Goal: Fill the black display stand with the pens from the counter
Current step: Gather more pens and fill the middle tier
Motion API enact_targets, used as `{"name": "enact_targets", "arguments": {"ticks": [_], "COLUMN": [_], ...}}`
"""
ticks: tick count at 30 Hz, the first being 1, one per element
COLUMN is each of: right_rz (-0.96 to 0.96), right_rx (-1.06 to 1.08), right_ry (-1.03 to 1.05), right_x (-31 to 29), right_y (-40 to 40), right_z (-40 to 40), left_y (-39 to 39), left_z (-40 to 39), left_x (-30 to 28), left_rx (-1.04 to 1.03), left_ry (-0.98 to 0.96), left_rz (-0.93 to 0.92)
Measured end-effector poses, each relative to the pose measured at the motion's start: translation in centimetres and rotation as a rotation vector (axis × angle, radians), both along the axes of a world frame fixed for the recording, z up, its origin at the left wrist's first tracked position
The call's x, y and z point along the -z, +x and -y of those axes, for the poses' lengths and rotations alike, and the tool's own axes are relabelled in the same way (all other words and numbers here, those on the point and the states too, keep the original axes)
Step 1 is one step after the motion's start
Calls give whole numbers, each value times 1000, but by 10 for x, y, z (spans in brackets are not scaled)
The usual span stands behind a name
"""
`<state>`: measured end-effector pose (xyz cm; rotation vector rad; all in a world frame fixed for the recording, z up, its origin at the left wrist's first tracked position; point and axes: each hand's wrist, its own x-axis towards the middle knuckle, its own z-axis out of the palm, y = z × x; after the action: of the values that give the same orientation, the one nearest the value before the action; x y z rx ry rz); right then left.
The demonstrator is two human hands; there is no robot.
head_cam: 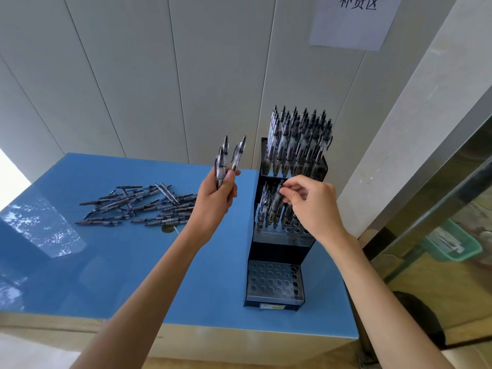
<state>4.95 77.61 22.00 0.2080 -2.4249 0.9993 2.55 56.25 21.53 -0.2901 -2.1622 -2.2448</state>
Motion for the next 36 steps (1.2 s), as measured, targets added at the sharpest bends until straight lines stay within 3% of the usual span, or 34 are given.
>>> {"name": "enact_targets", "arguments": {"ticks": [10,18,20,25,31,36], "right_rz": [150,164,128,183,240,184], "right_rx": [-1,-24,-43,-134,-151,-83], "right_ry": [36,95,-3,-467,-704,-753], "right_x": [21,3,-10,-48,-55,-61], "right_y": [2,2,3,6,6,9], "right_z": [-2,-6,-4,8,10,-7], "left_y": [3,8,9,14,17,14], "left_z": [-4,-6,-9,-19,-27,-23], "left_x": [-2,-6,-8,-9,-12,-10], "left_rx": [20,55,67,80,96,89], "left_ry": [-7,11,9,-27,-93,-46], "left_rz": [-22,-38,-34,-55,-129,-73]}}
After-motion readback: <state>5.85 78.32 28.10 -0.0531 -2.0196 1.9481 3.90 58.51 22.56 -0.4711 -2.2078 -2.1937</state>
